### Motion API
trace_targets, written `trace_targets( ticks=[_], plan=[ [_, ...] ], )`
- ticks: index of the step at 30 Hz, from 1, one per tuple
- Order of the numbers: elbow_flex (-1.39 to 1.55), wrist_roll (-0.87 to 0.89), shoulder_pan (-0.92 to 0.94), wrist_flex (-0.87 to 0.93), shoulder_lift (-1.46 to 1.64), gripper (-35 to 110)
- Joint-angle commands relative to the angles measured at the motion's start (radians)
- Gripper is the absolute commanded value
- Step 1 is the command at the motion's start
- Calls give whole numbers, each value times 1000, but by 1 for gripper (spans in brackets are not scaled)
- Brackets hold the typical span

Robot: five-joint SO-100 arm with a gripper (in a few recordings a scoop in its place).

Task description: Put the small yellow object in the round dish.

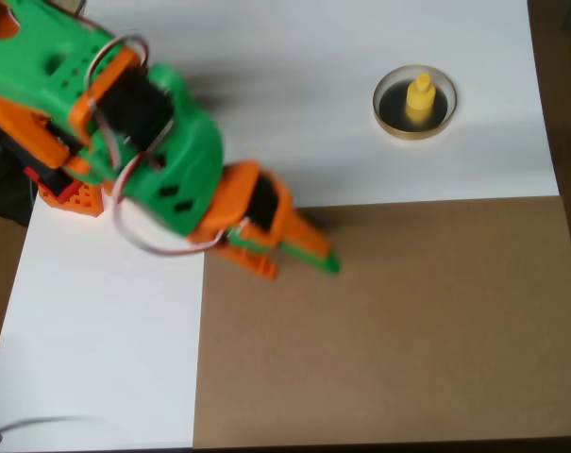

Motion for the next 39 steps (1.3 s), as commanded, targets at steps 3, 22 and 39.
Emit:
trace_targets(
  ticks=[3,22,39],
  plan=[
    [80,21,153,-84,138,25],
    [210,221,591,-207,262,25],
    [577,273,655,-265,650,25]
  ],
)
